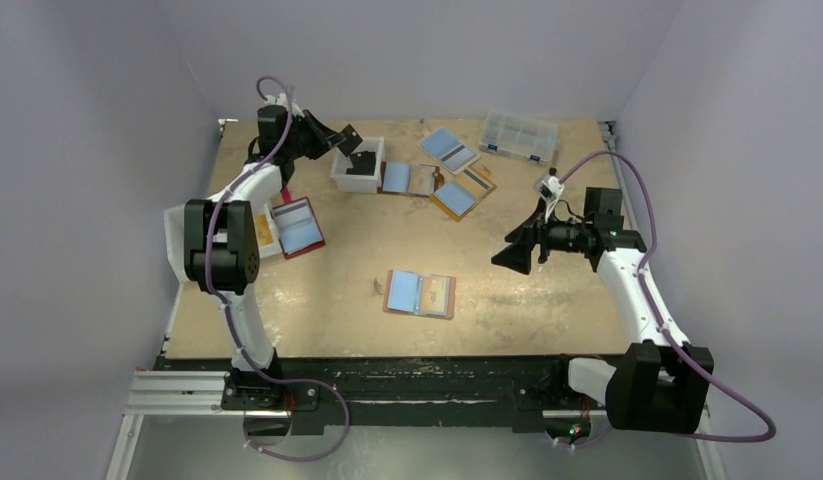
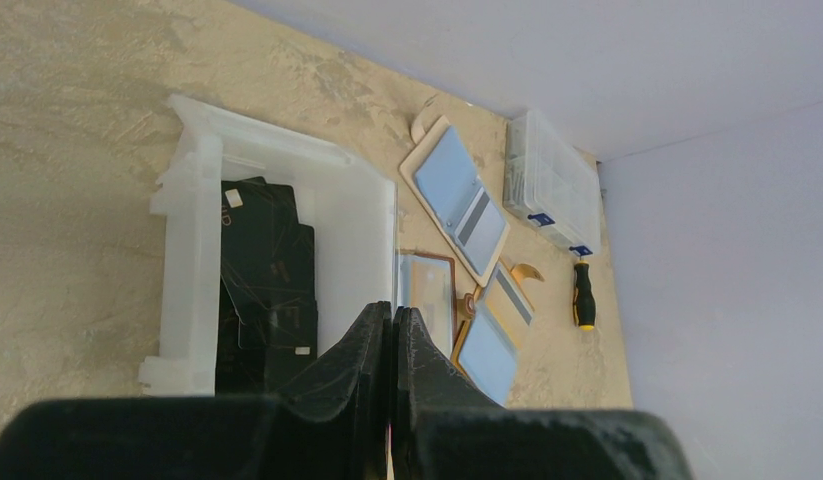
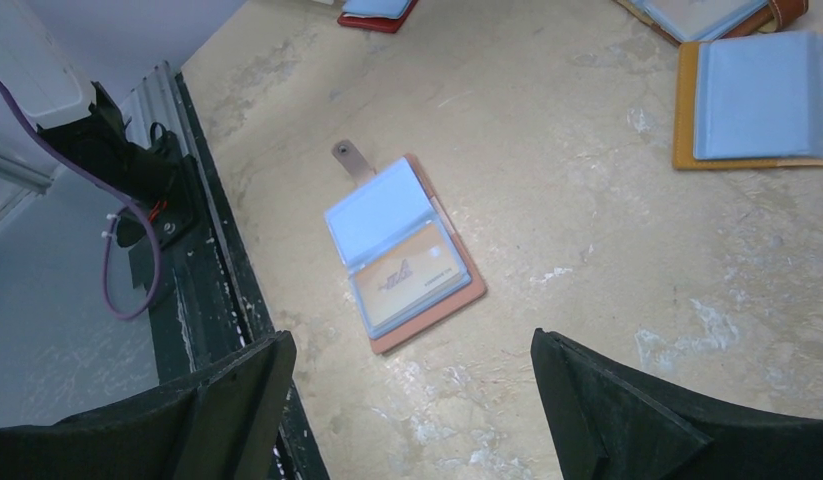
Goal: Take the credit cards out of the card holder
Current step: Place the credit card in the storage box.
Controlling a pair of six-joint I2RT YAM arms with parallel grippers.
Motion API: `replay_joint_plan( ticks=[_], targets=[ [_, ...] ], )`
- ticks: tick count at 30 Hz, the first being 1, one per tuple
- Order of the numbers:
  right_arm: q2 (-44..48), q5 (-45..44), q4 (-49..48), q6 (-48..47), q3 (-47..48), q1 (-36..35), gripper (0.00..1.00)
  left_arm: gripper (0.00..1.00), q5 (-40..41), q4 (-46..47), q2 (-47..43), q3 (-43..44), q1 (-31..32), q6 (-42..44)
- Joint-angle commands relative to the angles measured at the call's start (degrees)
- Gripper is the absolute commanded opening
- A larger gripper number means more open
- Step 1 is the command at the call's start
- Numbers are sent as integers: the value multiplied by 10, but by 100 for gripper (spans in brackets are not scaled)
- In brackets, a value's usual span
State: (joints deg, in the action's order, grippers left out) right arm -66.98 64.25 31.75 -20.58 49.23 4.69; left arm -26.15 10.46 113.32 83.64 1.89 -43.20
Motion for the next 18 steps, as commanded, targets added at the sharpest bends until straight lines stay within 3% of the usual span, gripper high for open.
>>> replay_joint_plan(
  ticks=[1,18],
  targets=[
    [18,19,-16,5,-4,5,99,0,-1,10,16,33,-4,-22],
    [18,23,-17,7,-4,13,99,0,90,-96,102,146,35,-22]
  ],
)
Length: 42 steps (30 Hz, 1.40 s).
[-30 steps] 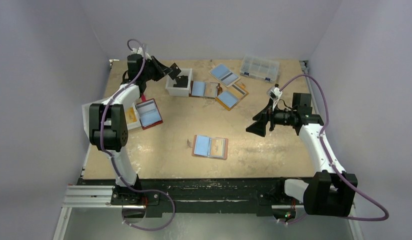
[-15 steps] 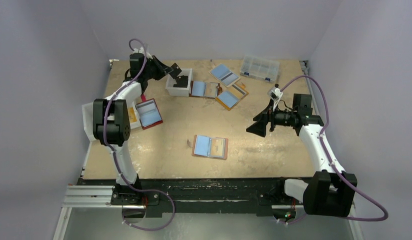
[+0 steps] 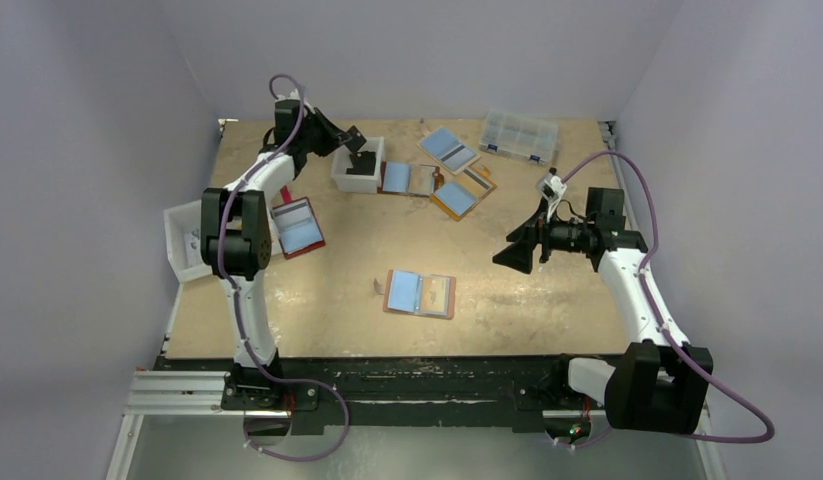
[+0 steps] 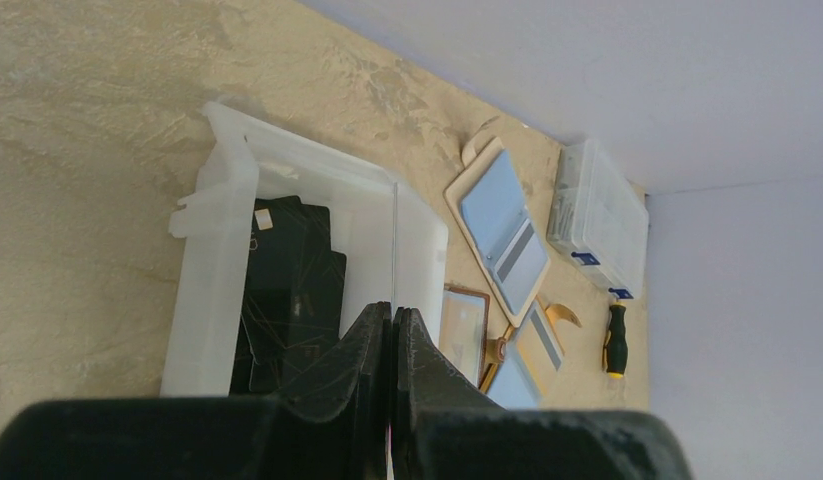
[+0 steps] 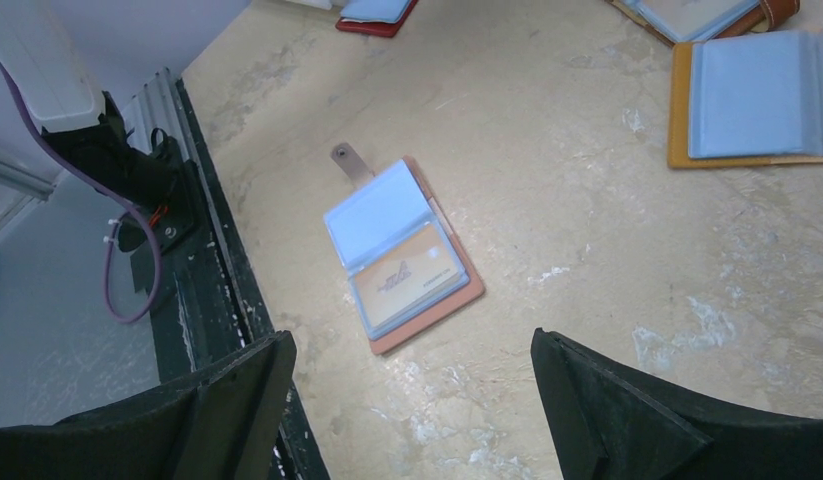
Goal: Take the credit cards out of the card holder
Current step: Place the credit card in the storage box.
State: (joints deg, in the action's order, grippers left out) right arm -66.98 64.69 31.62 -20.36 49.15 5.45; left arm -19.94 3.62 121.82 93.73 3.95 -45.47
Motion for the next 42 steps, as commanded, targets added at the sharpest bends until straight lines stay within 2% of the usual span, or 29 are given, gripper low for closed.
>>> replay_joint_plan(
  ticks=[1,15,16,18,22,25,29,33,37,39,42],
  targets=[
    [18,18,-16,5,-4,6,99,0,31,-34,21,52,18,0],
    [20,22,-17,7,-5,10,99,1,84,-157,80,136,46,-20],
    [20,23,-18,7,-5,11,99,7,82,-162,83,141,48,-17],
    [20,24,-18,8,-5,11,99,26,81,-180,87,153,50,-13],
    [23,25,-17,8,-5,12,99,42,89,-209,80,183,49,7],
    [25,27,-18,9,-7,12,99,48,113,-227,58,210,49,35],
    [26,29,-21,12,-8,12,99,50,161,-259,19,238,48,90],
    [28,29,-21,13,-9,13,99,52,197,-254,-50,195,41,145],
    [28,29,-20,12,-9,13,99,58,198,-204,-149,84,25,154],
    [25,28,-19,12,-7,13,99,68,198,-170,-213,16,16,145],
    [19,26,-13,8,-1,13,99,96,198,-123,-299,-92,-14,94]
  ],
)
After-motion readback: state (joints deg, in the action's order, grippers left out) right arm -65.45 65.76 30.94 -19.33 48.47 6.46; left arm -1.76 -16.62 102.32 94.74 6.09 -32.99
